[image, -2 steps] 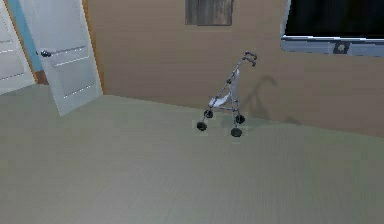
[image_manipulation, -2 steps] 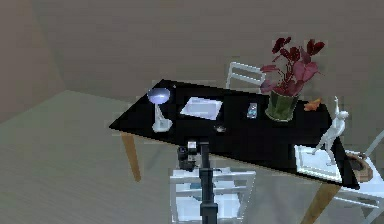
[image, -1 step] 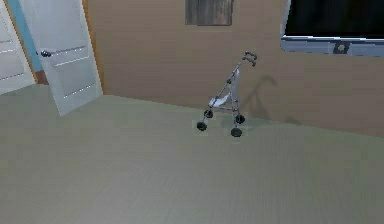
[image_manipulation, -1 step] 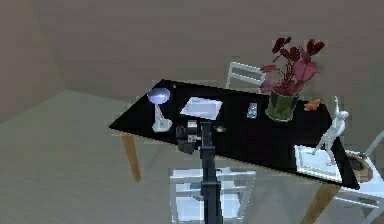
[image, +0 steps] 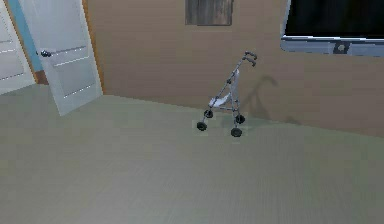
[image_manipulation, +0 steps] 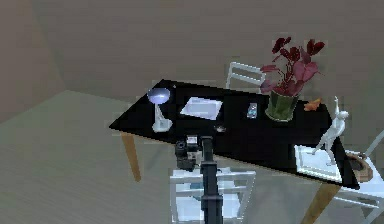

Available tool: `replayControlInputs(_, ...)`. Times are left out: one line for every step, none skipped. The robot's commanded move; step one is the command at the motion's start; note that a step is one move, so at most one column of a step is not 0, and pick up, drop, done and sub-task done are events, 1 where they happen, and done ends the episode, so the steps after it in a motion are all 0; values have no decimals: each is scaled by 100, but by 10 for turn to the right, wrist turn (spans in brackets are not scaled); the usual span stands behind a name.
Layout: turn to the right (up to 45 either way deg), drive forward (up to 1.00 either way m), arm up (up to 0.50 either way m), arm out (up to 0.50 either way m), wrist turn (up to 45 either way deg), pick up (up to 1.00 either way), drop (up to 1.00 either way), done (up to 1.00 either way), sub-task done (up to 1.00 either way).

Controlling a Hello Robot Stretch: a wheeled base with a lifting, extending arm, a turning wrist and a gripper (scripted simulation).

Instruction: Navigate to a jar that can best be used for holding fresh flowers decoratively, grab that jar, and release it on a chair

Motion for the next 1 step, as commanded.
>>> replayControlInputs(0, 0, 0, 0, 0, 0, 0, 100, 0)
